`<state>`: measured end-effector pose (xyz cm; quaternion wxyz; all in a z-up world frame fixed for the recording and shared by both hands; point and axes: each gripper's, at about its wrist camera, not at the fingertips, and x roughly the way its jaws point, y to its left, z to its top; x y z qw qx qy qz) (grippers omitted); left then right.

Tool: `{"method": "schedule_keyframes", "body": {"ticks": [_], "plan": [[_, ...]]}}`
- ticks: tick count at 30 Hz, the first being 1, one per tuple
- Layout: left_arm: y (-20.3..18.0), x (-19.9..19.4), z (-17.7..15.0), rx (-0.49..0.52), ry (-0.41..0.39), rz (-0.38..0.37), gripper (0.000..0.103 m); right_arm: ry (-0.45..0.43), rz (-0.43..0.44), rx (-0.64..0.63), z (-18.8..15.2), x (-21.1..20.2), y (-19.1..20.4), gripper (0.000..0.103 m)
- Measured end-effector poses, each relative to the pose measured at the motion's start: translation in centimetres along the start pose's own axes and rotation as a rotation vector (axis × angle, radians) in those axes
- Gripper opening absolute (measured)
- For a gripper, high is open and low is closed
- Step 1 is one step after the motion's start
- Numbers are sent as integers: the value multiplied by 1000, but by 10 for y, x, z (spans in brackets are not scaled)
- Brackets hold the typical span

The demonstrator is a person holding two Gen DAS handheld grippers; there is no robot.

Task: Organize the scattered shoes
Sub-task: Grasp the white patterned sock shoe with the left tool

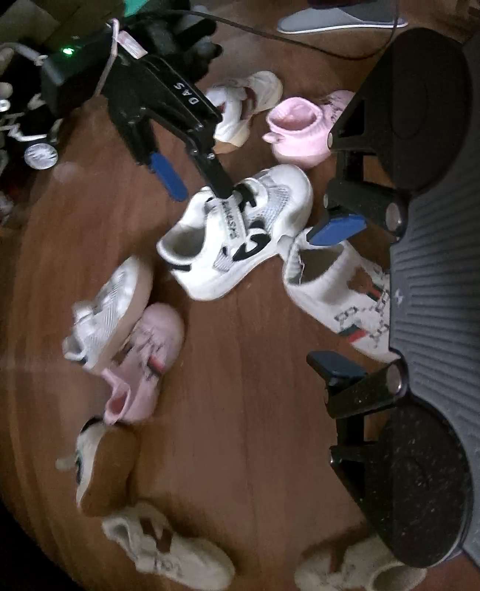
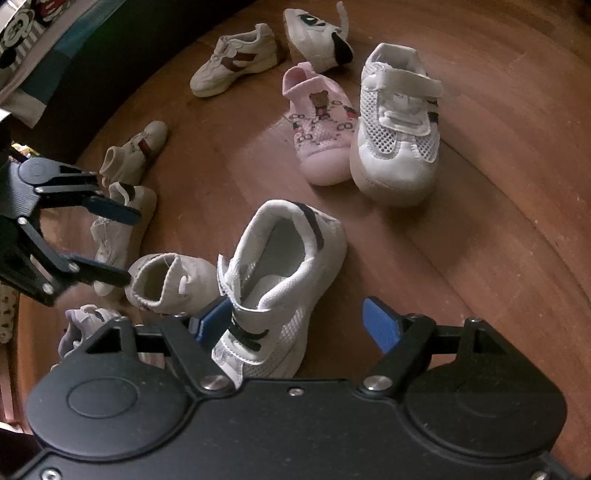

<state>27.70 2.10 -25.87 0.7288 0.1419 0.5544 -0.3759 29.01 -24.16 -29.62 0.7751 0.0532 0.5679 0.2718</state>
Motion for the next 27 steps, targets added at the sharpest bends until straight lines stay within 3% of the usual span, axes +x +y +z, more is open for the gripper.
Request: {"method": "schedule_keyframes", "body": {"ticks": [3,11,13,15,16,18,21,27], "plan": [[1,21,9,2,82,17,61,3,4,-2,0,2,1,80],[-5,53,16,45,174,49,50,-7,10,-8,-3,-2,-1,80],[-6,61,14,57,193,52,35,-8,10,0,-5,-3,-3,81],[-8,62,12,63,182,48,27,-11,9,4,-6,-5,-4,81],[-7,60,10,56,160,38,16,-14,8,1,-7,-6,-5,81],[-3,54,5,32,117,23,12,-19,9,-1,-8,-6,-5,81],[10,42,-2,-71,62,54,8,-42,17,-1,-8,-10,-6,81],[51,4,-15,-462,-98,23,7,-62,20,9,-4,-15,-6,81]]}}
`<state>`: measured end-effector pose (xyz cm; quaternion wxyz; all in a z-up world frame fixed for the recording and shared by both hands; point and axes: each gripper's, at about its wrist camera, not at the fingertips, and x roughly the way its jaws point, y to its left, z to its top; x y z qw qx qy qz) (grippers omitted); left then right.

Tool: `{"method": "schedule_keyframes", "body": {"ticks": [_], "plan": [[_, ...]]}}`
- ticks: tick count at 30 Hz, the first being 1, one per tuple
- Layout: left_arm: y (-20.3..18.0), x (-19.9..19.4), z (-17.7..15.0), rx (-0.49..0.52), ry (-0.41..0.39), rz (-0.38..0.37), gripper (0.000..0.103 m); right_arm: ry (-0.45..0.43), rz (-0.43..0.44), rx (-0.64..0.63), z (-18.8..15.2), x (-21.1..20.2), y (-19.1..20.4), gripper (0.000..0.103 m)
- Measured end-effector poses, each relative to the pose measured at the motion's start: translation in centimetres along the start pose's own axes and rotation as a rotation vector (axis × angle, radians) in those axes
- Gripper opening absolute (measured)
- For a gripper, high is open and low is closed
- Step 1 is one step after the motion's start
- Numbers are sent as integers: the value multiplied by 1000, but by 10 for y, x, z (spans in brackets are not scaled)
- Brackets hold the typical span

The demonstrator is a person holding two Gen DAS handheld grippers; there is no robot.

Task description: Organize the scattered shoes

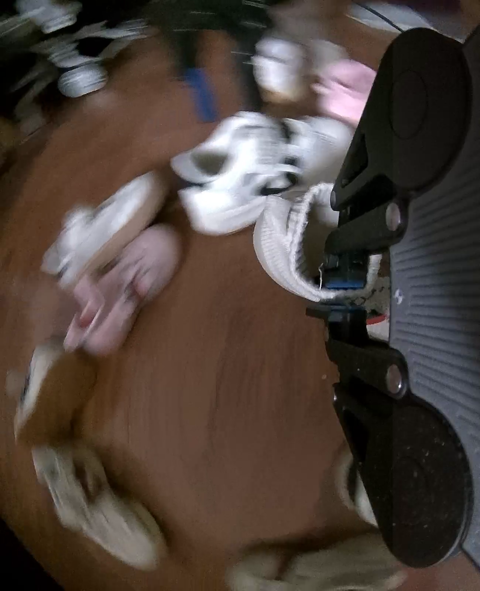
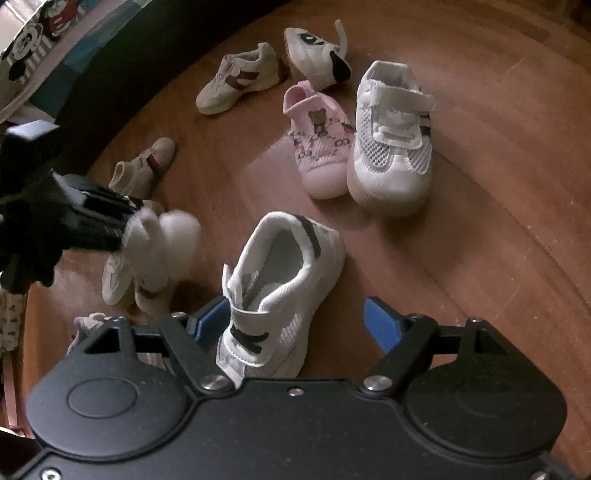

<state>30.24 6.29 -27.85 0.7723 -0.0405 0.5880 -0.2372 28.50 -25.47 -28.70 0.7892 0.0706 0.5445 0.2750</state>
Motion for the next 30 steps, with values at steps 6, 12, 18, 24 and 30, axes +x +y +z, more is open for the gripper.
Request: {"method": "schedule_keyframes", "body": {"ticks": [6,12,18,24,30], "plan": [[46,-30,-20,-474,-98,-30,7,-16,5,-17,4,-3,7,81],[52,-26,-40,-653,-96,40,7,-2,-1,-34,2,4,13,82],[47,-14,-39,-632,-78,117,8,15,0,-56,-2,13,23,82],[39,-10,-34,-619,-47,134,41,47,6,-76,-10,24,33,82],[44,-52,-35,-625,-94,66,53,80,-10,-89,-18,33,40,82]]}}
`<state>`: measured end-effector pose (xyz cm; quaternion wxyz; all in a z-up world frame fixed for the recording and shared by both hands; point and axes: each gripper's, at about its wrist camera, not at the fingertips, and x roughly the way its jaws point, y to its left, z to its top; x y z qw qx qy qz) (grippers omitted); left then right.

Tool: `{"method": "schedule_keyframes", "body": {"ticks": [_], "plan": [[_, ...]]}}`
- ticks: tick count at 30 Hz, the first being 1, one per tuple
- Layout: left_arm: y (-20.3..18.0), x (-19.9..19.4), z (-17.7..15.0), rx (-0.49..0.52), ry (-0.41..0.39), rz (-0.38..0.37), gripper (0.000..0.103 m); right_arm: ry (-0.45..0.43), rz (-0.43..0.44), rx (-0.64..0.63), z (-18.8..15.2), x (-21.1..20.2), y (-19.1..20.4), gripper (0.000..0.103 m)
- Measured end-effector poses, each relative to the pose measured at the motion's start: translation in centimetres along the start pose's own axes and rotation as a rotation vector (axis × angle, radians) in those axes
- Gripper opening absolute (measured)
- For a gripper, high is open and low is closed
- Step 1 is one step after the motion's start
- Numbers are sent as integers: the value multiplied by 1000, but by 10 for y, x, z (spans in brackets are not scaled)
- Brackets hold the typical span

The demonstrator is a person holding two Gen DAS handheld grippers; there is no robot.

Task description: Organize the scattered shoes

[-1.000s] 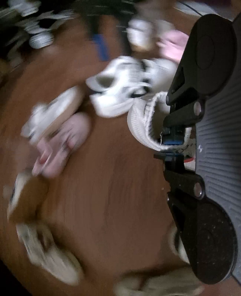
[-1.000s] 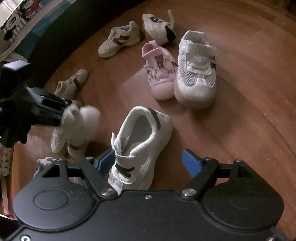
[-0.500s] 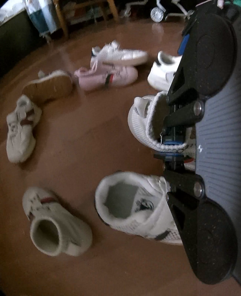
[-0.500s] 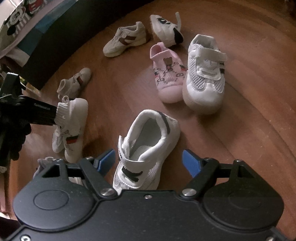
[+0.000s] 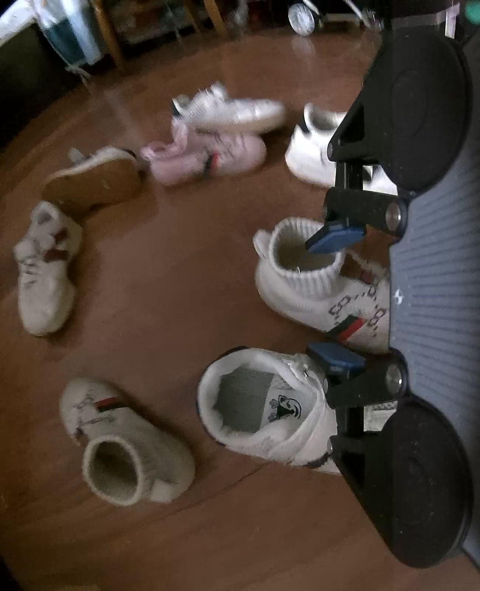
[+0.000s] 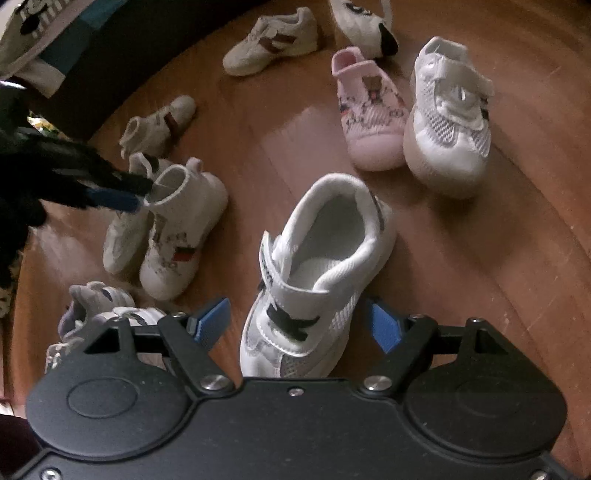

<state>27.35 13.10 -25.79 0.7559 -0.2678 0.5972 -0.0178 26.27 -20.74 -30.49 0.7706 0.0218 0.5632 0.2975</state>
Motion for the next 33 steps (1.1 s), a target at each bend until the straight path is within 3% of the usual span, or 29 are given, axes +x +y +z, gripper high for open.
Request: {"method": "schedule_keyframes", "body": {"ticks": [4,8,17,23,24,27,30,33], "plan": [[0,-34,-1,175,-84,17,53,15,-23,3,-1,6,6,82],[2,-46,-10,461,-225,189,53,21,-42,1,0,10,12,82],[36,-41,6,639,-361,448,53,17,-58,11,3,8,15,82],[40,-41,22,723,-453,555,53,-20,-77,1,5,-1,19,82],[40,-41,23,721,-457,555,53,-42,-75,-2,5,-6,19,82],[54,-46,42,568,-429,431,53,-104,-67,-14,9,-21,21,82],[63,-44,57,479,-402,369,53,-138,-76,-37,14,-30,21,82],[67,-34,68,468,-366,352,53,-161,-84,-17,24,-35,14,82]]}}
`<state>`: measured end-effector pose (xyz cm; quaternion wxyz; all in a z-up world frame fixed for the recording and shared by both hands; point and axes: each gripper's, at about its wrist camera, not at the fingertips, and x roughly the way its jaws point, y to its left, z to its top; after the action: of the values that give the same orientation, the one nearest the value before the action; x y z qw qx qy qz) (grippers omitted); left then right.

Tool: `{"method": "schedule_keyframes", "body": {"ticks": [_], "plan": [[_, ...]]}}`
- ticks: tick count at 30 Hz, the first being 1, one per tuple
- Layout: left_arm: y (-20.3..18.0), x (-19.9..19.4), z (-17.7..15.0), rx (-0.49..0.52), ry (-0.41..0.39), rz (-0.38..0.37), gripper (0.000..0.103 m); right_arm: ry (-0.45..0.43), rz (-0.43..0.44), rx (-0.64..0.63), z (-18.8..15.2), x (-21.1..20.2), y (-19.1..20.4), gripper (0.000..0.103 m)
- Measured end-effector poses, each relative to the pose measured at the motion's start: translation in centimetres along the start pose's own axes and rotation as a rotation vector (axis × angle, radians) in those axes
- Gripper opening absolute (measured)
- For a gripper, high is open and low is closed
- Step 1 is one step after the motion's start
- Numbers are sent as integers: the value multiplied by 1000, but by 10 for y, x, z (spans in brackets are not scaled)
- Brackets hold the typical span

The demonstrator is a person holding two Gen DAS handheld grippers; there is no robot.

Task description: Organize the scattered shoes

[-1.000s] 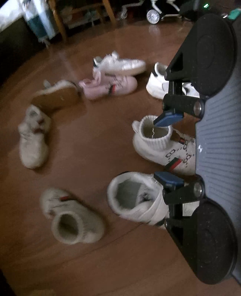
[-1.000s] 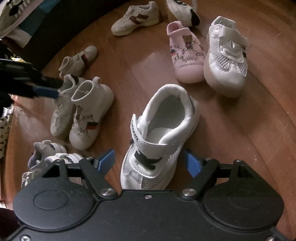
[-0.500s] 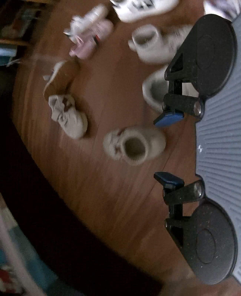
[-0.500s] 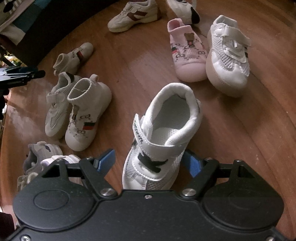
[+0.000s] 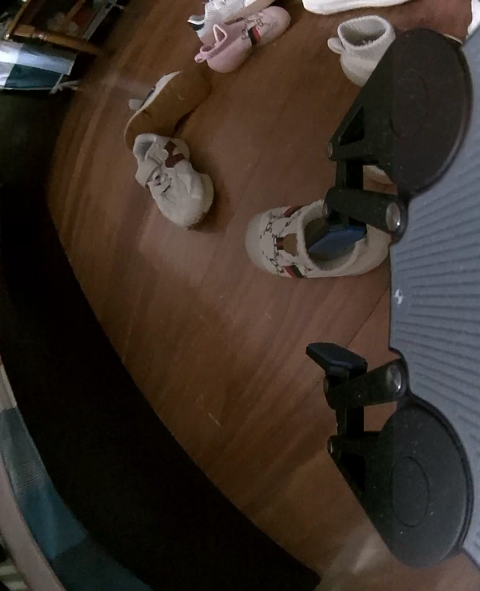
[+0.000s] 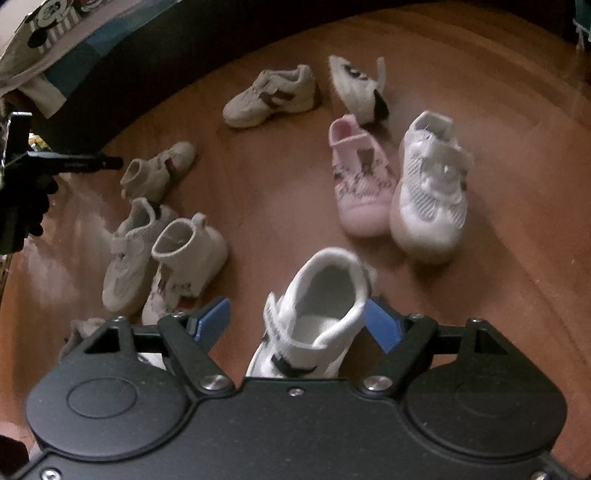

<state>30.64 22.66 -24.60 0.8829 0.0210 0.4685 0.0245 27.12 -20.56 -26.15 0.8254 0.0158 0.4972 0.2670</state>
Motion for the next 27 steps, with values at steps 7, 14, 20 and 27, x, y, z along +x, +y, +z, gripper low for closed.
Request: {"method": "schedule_keyframes", "body": {"ticks": [7,14,20,27], "plan": [[-4,24,2,27,104,-67,53,-25,-8,96,13,5,-26,82],[-6,65,6,-13,190,-98,32,-25,-29,186,13,12,-49,82],[-7,71,9,24,160,-111,5,-25,-36,227,10,12,-57,82],[9,36,0,-16,113,-187,4,-7,-20,182,1,10,-47,82]]}}
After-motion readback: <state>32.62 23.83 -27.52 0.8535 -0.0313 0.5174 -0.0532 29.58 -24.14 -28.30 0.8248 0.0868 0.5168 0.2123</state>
